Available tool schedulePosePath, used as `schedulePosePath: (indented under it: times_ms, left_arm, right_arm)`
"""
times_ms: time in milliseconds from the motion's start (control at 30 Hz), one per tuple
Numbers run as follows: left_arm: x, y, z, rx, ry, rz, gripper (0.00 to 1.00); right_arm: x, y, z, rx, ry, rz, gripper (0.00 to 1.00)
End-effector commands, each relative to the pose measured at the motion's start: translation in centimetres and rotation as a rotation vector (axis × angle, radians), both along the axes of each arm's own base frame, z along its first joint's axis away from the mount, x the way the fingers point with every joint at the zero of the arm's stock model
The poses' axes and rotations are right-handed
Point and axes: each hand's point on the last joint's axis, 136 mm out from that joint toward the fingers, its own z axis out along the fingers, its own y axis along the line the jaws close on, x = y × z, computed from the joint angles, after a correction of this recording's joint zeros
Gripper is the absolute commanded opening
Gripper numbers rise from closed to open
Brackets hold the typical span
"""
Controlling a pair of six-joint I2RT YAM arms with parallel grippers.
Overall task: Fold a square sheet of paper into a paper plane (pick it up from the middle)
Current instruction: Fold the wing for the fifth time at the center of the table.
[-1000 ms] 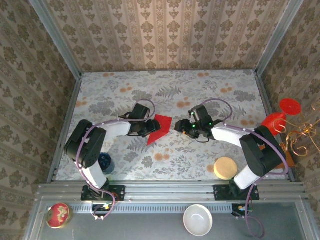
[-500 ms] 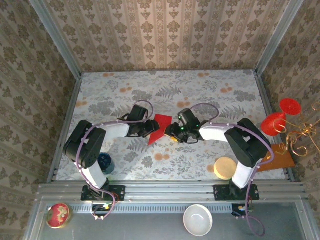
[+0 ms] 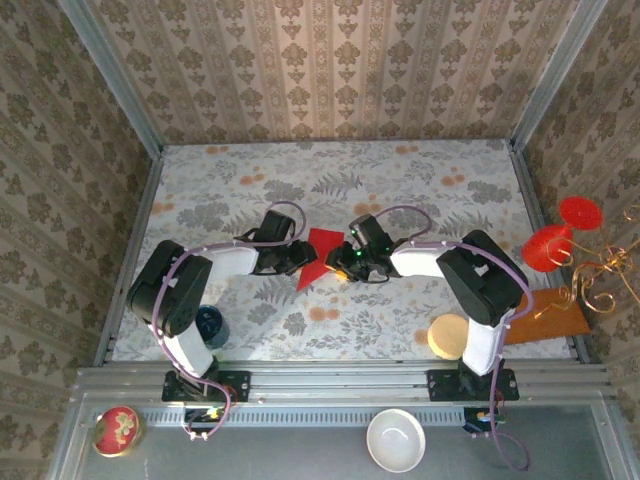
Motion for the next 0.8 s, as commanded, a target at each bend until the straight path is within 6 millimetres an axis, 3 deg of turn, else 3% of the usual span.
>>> schedulePosePath:
  times_ms: [0, 433, 767]
  left_arm:
    - [-2.7, 2.0, -3.3, 0.085, 0.134, 0.023, 0.39]
    - [-2.5, 2.0, -2.8, 0.085, 0.128, 0.024, 0.37]
    - [-2.3, 1.9, -2.5, 0.085, 0.121, 0.020, 0.37]
  right_arm:
    - [1.7, 0.7, 0.3, 0.056, -0.037, -0.037, 0.36]
    - [2.2, 0.0, 0.7, 0.095, -0.066, -0.087, 0.29]
    - [2.0, -0.5, -0.2, 0.075, -0.060, -0.095, 0.26]
